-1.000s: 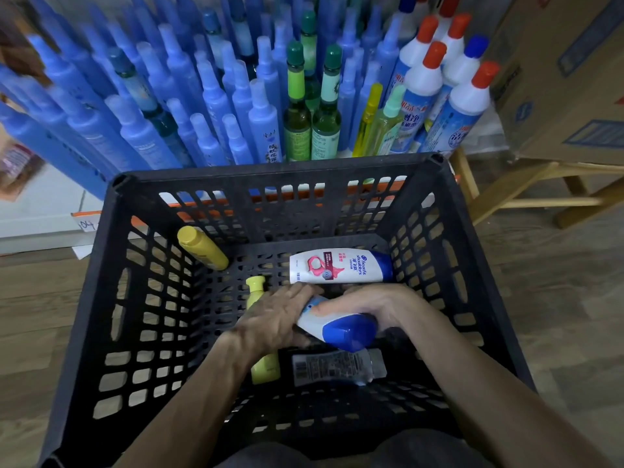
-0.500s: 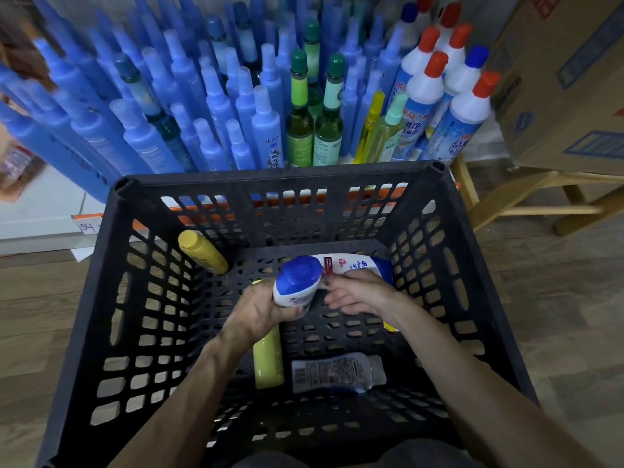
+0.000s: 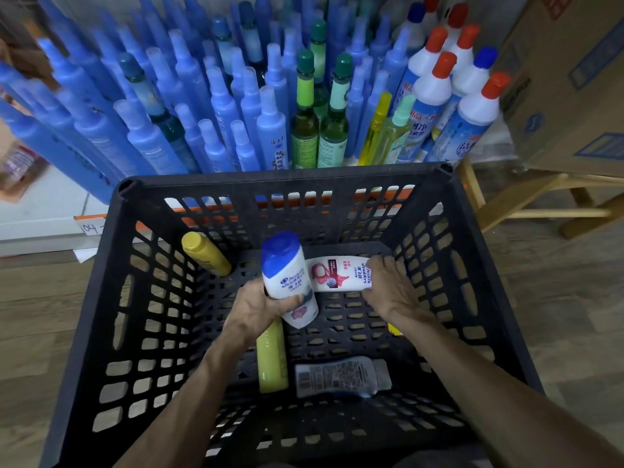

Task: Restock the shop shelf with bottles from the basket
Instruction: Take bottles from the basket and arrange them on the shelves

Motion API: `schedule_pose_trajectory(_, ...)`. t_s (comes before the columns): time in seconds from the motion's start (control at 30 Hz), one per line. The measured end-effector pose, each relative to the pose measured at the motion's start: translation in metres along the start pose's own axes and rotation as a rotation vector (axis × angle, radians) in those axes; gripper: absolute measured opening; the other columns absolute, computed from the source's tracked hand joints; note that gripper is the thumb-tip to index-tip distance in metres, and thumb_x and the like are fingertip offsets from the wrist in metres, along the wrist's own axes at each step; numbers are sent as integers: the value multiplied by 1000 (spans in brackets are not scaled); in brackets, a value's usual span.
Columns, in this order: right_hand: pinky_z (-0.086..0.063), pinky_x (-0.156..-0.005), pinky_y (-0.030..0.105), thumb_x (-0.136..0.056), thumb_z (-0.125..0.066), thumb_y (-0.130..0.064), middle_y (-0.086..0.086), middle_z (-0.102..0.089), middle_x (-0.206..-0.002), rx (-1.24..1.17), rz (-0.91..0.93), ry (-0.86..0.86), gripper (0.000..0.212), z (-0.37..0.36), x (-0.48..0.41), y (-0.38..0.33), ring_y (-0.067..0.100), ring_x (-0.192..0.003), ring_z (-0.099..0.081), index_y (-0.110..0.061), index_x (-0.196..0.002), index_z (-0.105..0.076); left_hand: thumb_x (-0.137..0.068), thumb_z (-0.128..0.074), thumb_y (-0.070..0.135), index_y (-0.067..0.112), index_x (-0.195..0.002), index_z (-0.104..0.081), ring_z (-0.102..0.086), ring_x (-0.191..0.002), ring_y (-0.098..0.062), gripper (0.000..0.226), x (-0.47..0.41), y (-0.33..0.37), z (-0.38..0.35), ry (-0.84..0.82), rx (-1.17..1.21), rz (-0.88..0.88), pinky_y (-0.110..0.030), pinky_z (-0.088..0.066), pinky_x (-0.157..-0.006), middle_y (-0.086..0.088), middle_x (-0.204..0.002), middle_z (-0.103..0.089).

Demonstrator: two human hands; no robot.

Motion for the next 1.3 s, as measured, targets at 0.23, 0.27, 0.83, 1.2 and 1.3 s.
schedule_pose_trajectory(0.23,-24,-113,44,-74,-80,-26,0,-34,-144,201,101,-132,95,-22,-27,4,22,-137,-30,-21,-149,-20,-72,-82,17,17,-93,-72,-72,-85,-11,23,-6,-13,8,61,271,95,-29,-56,-83,3,-92,-76)
schedule_pose_trajectory(0.27,-24,-113,44,-76,-77,-23,0,-35,-144,266,108,-97,92,-23,-27,3,22,-136,-31,-20,-148,-21,-72,-82,17,17,-93,-72,-72,-85,-11,23,-6,-14,8,59,279,98,-29,-55,-83,3,-92,-76)
schedule_pose_trajectory(0.83,-62,-76,34,-73,-84,-16,2,-63,-106,-879,-174,-225,48,18,18,-5,17,-93,-67,-10,-111,-55,-72,-81,13,10,-98,-71,-71,-87,-14,28,7,-10,21,102,270,147,-31,-55,-85,-3,-95,-74)
schedule_pose_trajectory(1.2,-47,-78,28,-72,-79,-17,-1,-56,-104,-814,-36,98,35,148,86,-59,18,-92,-60,-19,-101,-61,-75,-78,7,17,-84,-69,-68,-72,0,16,98,83,81,176,249,126,-9,-50,-57,12,-73,-73)
schedule_pose_trajectory(1.3,-45,-79,29,-73,-81,-15,2,-58,-106,-843,-35,107,36,232,131,-74,19,-93,-60,-23,-101,-61,-75,-78,6,22,-76,-67,-62,-57,12,20,150,157,114,168,230,124,-10,-47,-58,24,-58,-67)
Point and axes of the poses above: each hand's wrist, its own x-axis away from the middle knuckle, its own z-axis out of the back of the hand, y = z × x, the point moved 8 cm from there along -x, towards the middle knuckle
